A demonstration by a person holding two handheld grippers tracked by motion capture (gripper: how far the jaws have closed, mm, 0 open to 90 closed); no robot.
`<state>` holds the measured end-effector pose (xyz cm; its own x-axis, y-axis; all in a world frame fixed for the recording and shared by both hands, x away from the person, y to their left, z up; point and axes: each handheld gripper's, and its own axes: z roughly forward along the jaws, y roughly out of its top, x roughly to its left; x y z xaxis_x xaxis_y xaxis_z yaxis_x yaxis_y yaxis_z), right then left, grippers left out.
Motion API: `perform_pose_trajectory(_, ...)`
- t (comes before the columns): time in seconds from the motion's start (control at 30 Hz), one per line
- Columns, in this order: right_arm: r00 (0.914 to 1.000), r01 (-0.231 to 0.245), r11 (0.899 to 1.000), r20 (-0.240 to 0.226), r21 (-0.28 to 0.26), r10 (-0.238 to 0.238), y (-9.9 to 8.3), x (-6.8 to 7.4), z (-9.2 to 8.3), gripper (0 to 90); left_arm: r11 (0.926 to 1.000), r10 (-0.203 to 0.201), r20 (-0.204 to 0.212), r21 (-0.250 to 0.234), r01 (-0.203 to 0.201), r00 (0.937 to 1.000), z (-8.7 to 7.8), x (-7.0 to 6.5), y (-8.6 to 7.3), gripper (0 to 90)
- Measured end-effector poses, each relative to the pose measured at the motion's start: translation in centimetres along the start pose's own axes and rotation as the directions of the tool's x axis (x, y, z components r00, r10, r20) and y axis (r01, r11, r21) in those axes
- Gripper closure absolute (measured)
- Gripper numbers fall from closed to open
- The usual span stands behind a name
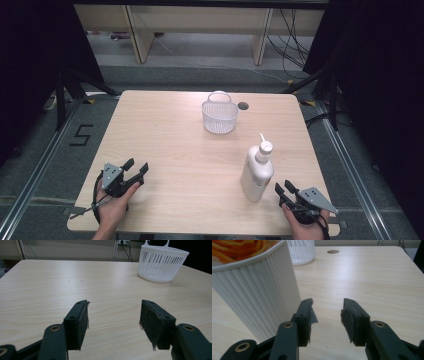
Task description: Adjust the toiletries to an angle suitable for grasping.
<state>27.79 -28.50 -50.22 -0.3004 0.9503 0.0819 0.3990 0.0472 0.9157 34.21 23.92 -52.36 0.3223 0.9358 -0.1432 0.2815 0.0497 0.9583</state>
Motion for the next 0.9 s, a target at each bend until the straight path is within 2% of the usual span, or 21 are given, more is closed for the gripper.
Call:
perform_pose_trajectory(0.03,1.0,0.0,1.0,0.0,0.0,0.0,0.0,0.0,0.0,61.3,1.0,0.0,0.0,0.0,0.0,1.0,0.0,0.0,0.0,39.3)
perform_pose_trajectory(0.07,0.9997,-0.011,1.0,-0.021,-0.021,0.01,0.0,0.1,0.1,67.7,1.0,-0.003,-0.006,0.006,0.003,1.0,0.1,0.0,0.0,39.3)
perform_pose_trajectory(0.1,1.0,-0.004,1.0,-0.002,-0.012,0.004,0.1,0.2,-0.1,71.8,1.0,-0.003,-0.006,0.006,0.003,1.0,0.1,0.0,0.0,39.4)
perform_pose_trajectory(0.13,1.0,-0.004,1.0,-0.002,-0.012,0.004,0.1,0.2,-0.1,71.8,1.0,-0.009,0.0,-0.003,0.009,1.0,0.2,0.0,0.0,39.4)
perform_pose_trajectory(0.17,0.9996,-0.019,1.0,-0.019,-0.01,0.019,0.2,0.3,-0.3,78.9,0.9999,-0.015,-0.004,-0.007,0.015,0.9999,0.2,0.0,0.0,39.5)
perform_pose_trajectory(0.2,1.0,0.009,1.0,0.0,-0.023,-0.009,0.5,0.5,-0.8,90.0,0.9999,-0.011,-0.01,0.002,0.011,0.9999,0.0,0.0,0.0,39.5)
perform_pose_trajectory(0.27,0.9998,0.018,0.999,-0.004,-0.033,-0.019,0.6,0.5,-0.9,90.0,1.0,-0.002,-0.001,-0.004,0.002,1.0,0.0,0.0,0.0,39.4)
perform_pose_trajectory(0.3,1.0,0.003,1.0,-0.006,-0.029,-0.003,0.9,1.0,-1.2,90.0,1.0,0.001,-0.001,-0.001,-0.001,1.0,-0.1,-0.1,0.0,39.6)
perform_pose_trajectory(0.4,0.9997,0.02,0.999,-0.011,-0.048,-0.021,1.1,1.1,-1.4,90.0,0.9999,0.002,0.007,-0.012,-0.002,1.0,-0.1,-0.1,-0.1,39.7)
perform_pose_trajectory(0.47,0.9995,0.025,0.999,-0.019,-0.048,-0.026,1.6,1.7,-2.0,90.0,1.0,0.008,-0.001,0.003,-0.008,1.0,-0.3,-0.2,0.0,39.9)
perform_pose_trajectory(0.5,0.9999,0.008,0.999,-0.011,-0.048,-0.008,1.6,2.1,-2.2,90.0,0.9999,0.008,0.006,-0.007,-0.008,0.9999,-0.1,-0.1,-0.1,39.9)
perform_pose_trajectory(0.6,0.9996,0.023,0.997,-0.015,-0.068,-0.025,1.8,2.3,-2.4,90.0,0.9998,0.017,-0.001,0.008,-0.017,0.9999,-0.2,-0.2,0.0,40.2)
perform_pose_trajectory(0.67,0.9996,0.007,0.998,-0.027,-0.068,-0.009,2.0,2.3,-2.6,90.0,0.9998,0.016,-0.002,0.008,-0.016,0.9999,-0.2,-0.2,0.0,40.3)
perform_pose_trajectory(0.73,0.9999,0.011,0.996,-0.009,-0.087,-0.012,2.3,2.3,-2.7,90.0,0.9999,0.012,-0.005,0.008,-0.012,0.9999,-0.2,-0.2,0.0,40.3)
perform_pose_trajectory(0.77,0.9998,0.004,0.997,-0.018,-0.08,-0.006,2.5,2.4,-2.9,90.0,0.9999,0.01,-0.006,0.008,-0.01,0.9999,-0.2,-0.2,0.0,40.3)
perform_pose_trajectory(0.8,0.9997,0.019,0.996,-0.012,-0.088,-0.02,2.7,2.4,-3.1,90.0,0.9999,0.01,-0.006,0.006,-0.01,0.9999,-0.2,-0.2,0.0,40.3)
perform_pose_trajectory(0.83,0.9994,0.0,0.996,-0.034,-0.094,-0.003,2.8,2.7,-3.2,90.0,0.9999,0.01,-0.008,0.009,-0.01,0.9999,-0.2,-0.2,0.0,40.3)
perform_pose_trajectory(0.87,0.9994,0.0,0.996,-0.034,-0.094,-0.003,2.8,2.7,-3.2,90.0,0.9999,0.01,-0.008,0.009,-0.01,0.9999,-0.2,-0.2,0.0,40.4)
perform_pose_trajectory(0.9,0.999,0.034,0.994,-0.024,-0.109,-0.036,3.2,3.3,-3.9,90.0,0.9999,0.011,-0.008,0.007,-0.011,0.9999,-0.2,-0.3,0.0,40.4)
